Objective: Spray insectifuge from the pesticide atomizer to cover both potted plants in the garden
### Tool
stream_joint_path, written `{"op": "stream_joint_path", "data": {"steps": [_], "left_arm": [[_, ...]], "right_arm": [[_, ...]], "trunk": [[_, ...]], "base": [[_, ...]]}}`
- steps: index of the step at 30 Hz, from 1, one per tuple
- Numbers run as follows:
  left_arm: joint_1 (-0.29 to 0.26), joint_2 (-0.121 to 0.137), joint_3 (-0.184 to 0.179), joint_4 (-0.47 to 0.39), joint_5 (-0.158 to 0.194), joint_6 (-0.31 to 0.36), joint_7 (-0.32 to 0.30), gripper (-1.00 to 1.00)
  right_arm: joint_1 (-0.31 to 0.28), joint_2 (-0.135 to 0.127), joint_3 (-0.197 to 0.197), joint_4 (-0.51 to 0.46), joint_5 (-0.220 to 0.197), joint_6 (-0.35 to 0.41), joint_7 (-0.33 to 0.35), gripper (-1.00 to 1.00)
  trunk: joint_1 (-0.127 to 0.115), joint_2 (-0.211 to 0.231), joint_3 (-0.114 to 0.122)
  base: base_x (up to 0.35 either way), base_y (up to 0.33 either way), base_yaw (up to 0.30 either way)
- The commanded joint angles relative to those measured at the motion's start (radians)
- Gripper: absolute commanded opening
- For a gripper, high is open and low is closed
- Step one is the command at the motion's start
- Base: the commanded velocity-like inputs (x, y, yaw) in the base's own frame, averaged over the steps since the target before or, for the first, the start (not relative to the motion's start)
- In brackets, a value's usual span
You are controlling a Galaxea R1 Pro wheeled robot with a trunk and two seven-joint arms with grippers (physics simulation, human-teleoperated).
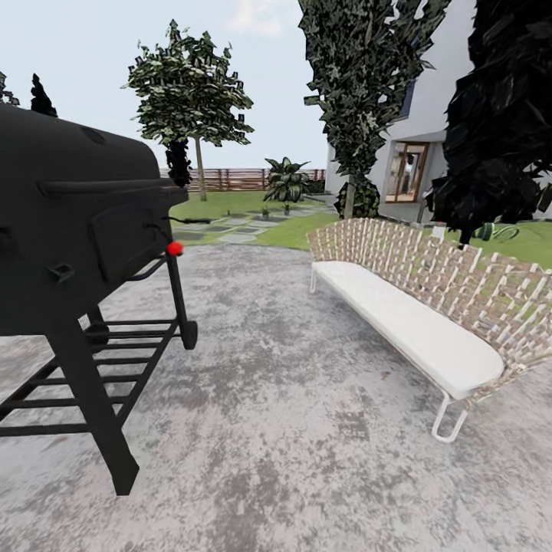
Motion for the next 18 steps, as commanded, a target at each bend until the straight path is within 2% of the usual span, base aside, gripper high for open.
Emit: {"op": "stream_joint_path", "data": {"steps": [1, 18], "left_arm": [[0.0, 0.0, -0.001, 0.001, 0.006, -0.003, 0.0, 1.0], [0.0, -0.001, -0.001, 0.001, 0.006, -0.003, 0.0, 1.0]], "right_arm": [[-0.001, 0.0, -0.006, 0.001, 0.0, -0.004, 0.001, 1.0], [-0.001, 0.0, -0.006, 0.001, 0.0, -0.004, 0.001, 1.0]], "trunk": [[0.0, 0.0, -0.001], [0.0, 0.0, -0.001]], "base": [[0.329, -0.097, 0.0], [0.33, -0.101, 0.0]]}}
